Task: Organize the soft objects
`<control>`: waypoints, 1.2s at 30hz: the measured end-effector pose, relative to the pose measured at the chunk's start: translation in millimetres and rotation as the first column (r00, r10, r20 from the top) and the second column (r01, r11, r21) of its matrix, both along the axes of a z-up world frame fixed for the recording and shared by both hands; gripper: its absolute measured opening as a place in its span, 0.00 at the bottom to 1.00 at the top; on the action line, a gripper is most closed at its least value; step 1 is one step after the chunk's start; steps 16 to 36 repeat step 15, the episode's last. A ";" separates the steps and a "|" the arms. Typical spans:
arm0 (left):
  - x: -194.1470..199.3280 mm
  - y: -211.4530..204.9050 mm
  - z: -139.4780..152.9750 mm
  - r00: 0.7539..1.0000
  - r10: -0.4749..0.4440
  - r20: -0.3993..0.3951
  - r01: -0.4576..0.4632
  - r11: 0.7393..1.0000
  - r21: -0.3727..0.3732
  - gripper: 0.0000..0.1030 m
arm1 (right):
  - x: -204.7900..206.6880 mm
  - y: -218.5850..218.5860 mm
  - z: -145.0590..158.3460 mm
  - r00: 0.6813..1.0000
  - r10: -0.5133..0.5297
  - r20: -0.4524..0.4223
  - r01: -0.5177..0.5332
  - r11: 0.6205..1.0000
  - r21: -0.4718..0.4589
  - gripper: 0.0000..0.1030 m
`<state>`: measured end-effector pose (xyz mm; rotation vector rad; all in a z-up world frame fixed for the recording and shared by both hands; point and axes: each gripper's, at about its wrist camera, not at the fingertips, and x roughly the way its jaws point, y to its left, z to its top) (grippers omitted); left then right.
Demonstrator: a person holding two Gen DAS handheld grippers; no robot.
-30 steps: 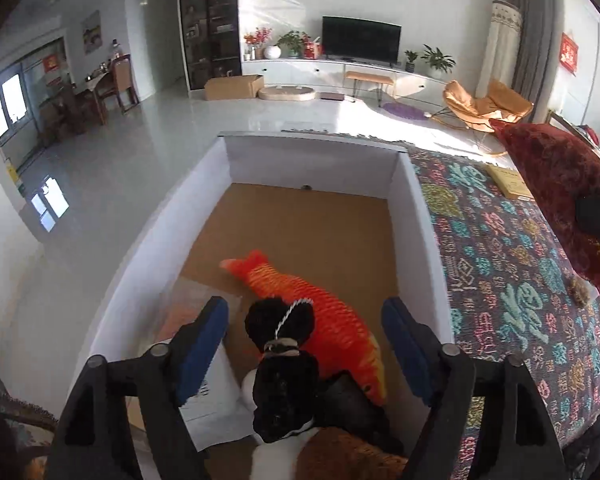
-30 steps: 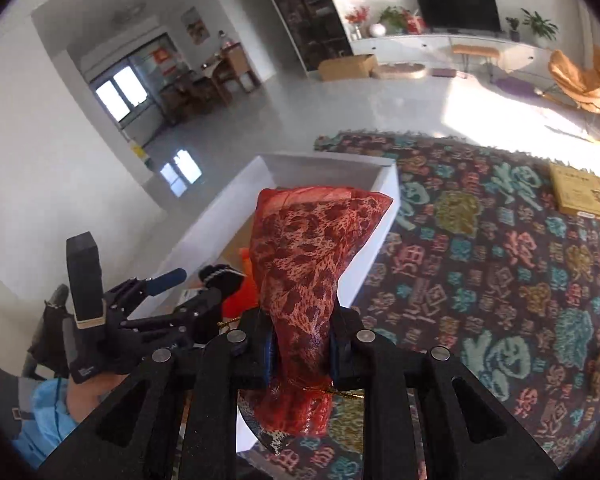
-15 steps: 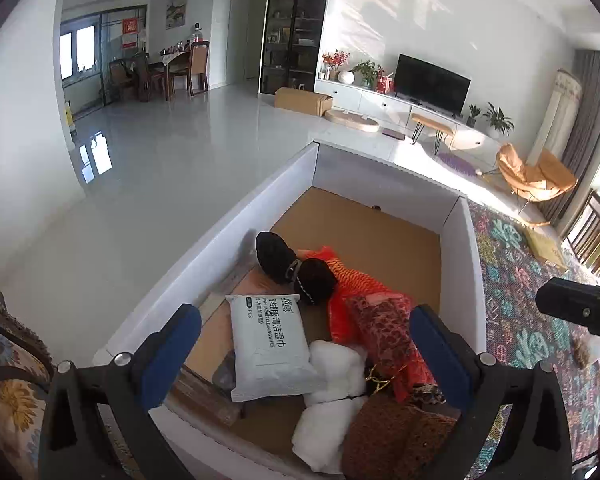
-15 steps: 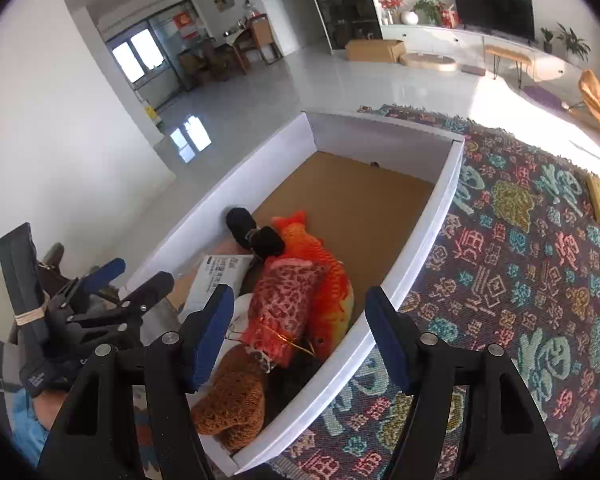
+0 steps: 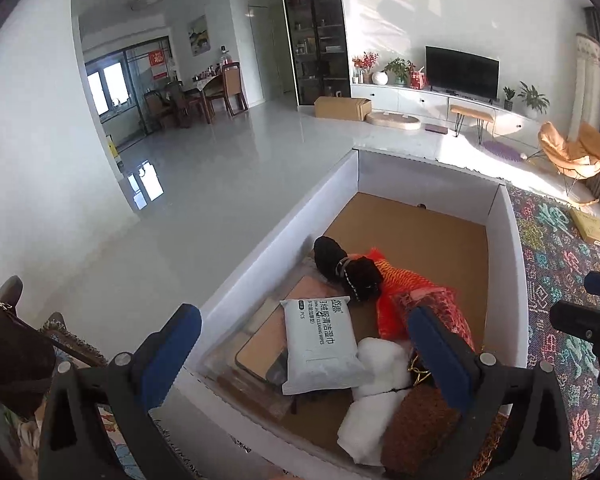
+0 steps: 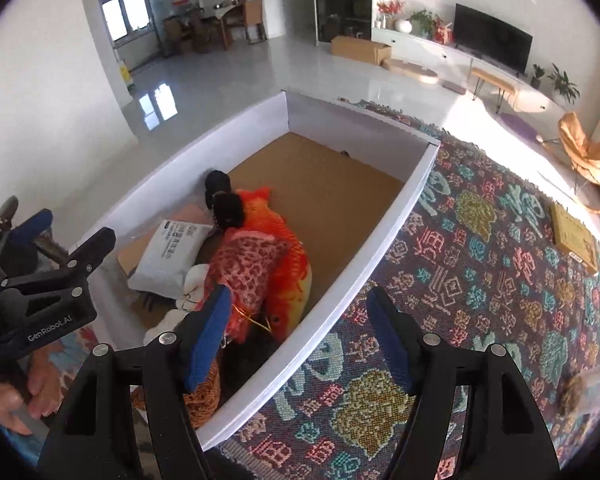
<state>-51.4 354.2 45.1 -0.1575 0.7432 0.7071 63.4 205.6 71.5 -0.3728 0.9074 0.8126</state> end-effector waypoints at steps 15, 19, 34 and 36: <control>-1.2 -10.4 -2.4 1.000 -0.024 0.009 0.024 0.999 -0.023 1.00 | -19.4 -0.1 -0.7 0.998 0.037 0.042 -0.038 0.999 0.006 0.71; -1.2 -10.4 -2.4 1.000 -0.024 0.009 0.024 0.999 -0.023 1.00 | -19.4 -0.1 -0.7 0.998 0.037 0.042 -0.038 0.999 0.006 0.71; -1.2 -10.4 -2.4 1.000 -0.024 0.009 0.024 0.999 -0.023 1.00 | -19.4 -0.1 -0.7 0.998 0.037 0.042 -0.038 0.999 0.006 0.71; -1.2 -10.4 -2.4 1.000 -0.024 0.009 0.024 0.999 -0.023 1.00 | -19.4 -0.1 -0.7 0.998 0.037 0.042 -0.038 0.999 0.006 0.71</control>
